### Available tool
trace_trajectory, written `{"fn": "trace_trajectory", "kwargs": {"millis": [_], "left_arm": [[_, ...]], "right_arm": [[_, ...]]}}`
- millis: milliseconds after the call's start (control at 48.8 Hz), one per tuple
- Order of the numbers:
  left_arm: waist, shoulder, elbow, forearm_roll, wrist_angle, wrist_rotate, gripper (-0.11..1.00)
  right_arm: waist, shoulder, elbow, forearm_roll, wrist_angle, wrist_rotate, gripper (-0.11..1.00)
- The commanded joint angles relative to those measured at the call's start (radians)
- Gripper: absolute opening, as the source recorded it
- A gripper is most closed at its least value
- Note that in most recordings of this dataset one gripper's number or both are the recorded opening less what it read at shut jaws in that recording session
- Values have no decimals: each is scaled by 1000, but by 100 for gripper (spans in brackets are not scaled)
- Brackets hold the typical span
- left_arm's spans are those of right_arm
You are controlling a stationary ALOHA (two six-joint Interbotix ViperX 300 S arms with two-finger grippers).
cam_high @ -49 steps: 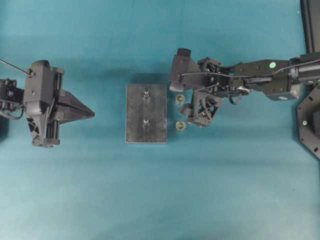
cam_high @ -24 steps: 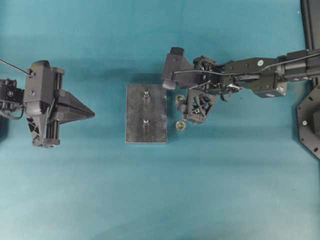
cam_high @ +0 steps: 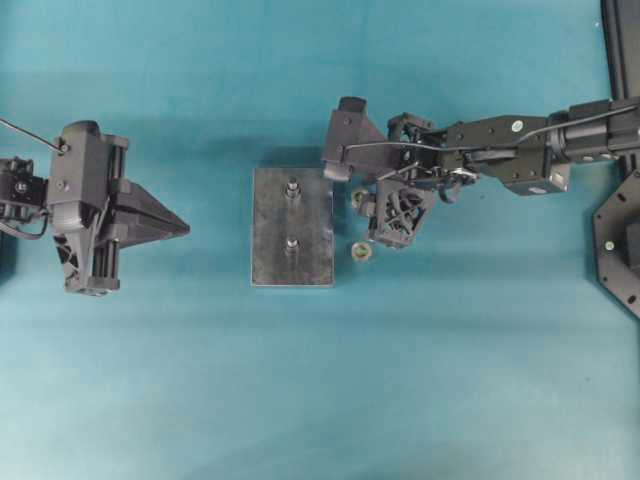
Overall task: Insert the washer onto the shaft.
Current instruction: 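Lower the right gripper over the upper washer and close on it, then lift the washer and carry it over the upper shaft on the plate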
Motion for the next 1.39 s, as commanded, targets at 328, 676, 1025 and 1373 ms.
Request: {"fn": "trace_trajectory", "kwargs": {"millis": [328,676,1025,1373], "left_arm": [[0,-3,-9,2,-12,-2,0],[0,-3,-11,2,-12,-3,0],[0,-3,6,3,-55,-8,0],[-2,3,5,3,-55,-6,0]], "right_arm": [[-2,-23,-28,-3,3,11,34],[29,-118,-143,-2,103,8,33],[58,-95,-284,-3,152,5,33],[58,-43,-313,-6,152,0,33]]}}
